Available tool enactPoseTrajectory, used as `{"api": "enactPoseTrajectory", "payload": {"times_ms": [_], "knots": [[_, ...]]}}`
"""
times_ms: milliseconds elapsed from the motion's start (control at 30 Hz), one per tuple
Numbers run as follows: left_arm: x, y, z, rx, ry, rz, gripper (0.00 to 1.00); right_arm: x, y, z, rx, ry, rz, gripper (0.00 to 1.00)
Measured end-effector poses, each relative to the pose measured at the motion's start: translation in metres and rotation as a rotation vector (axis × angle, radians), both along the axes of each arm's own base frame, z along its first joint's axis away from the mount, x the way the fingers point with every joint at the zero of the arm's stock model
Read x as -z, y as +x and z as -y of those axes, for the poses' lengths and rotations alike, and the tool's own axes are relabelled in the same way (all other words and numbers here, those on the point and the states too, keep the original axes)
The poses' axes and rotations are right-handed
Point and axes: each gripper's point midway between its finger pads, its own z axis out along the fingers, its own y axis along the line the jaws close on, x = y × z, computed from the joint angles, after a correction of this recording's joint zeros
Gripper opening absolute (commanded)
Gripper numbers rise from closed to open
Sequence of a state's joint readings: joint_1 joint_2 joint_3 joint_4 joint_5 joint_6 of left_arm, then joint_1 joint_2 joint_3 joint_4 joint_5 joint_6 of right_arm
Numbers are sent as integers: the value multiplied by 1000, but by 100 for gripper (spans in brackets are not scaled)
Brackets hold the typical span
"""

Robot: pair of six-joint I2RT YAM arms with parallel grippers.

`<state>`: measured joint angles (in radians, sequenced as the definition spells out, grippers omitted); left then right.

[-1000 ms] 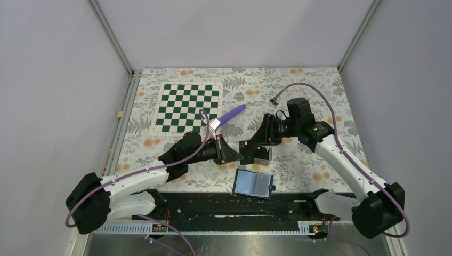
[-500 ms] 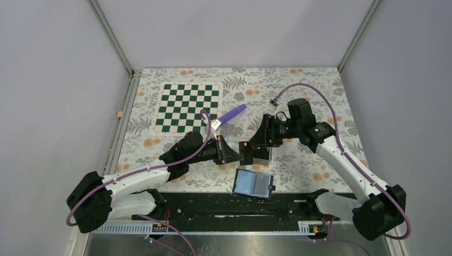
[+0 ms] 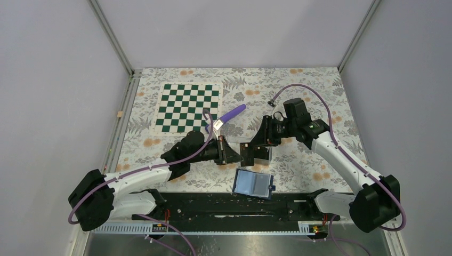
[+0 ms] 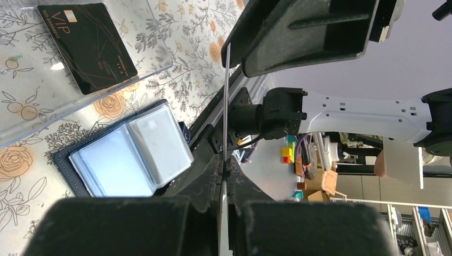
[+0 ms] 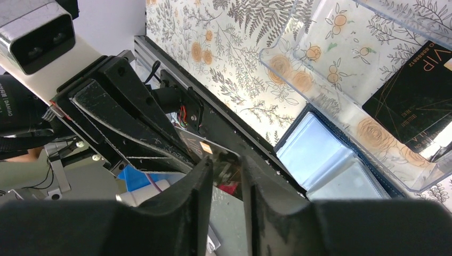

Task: Put the credit cards into the card holder
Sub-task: Place the credit card in the storage box.

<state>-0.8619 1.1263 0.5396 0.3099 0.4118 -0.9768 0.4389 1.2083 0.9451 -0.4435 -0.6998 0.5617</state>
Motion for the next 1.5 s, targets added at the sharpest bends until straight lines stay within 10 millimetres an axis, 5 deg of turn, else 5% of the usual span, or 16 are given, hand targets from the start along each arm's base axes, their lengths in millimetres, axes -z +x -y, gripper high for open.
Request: {"api": "enactPoseTrajectory", "payload": {"times_ms": [233,500,700,967,1500], "knots": [[2,-3,1,15,4,-9,0,1,2,1,4,-9,8,9],[6,-3,1,25,18,-22,0,-1,1,1,1,-5,21,7],[5,-3,2,27,26,-18,0,-8,-2,2,-12,7,56,12],[7,-6,3,50,31,-23,0,-14,-6,-2,-58,42,71,34],[10,-12,5,87,31,-37,0,-36,-15,-8,-160,133,174,33]]}}
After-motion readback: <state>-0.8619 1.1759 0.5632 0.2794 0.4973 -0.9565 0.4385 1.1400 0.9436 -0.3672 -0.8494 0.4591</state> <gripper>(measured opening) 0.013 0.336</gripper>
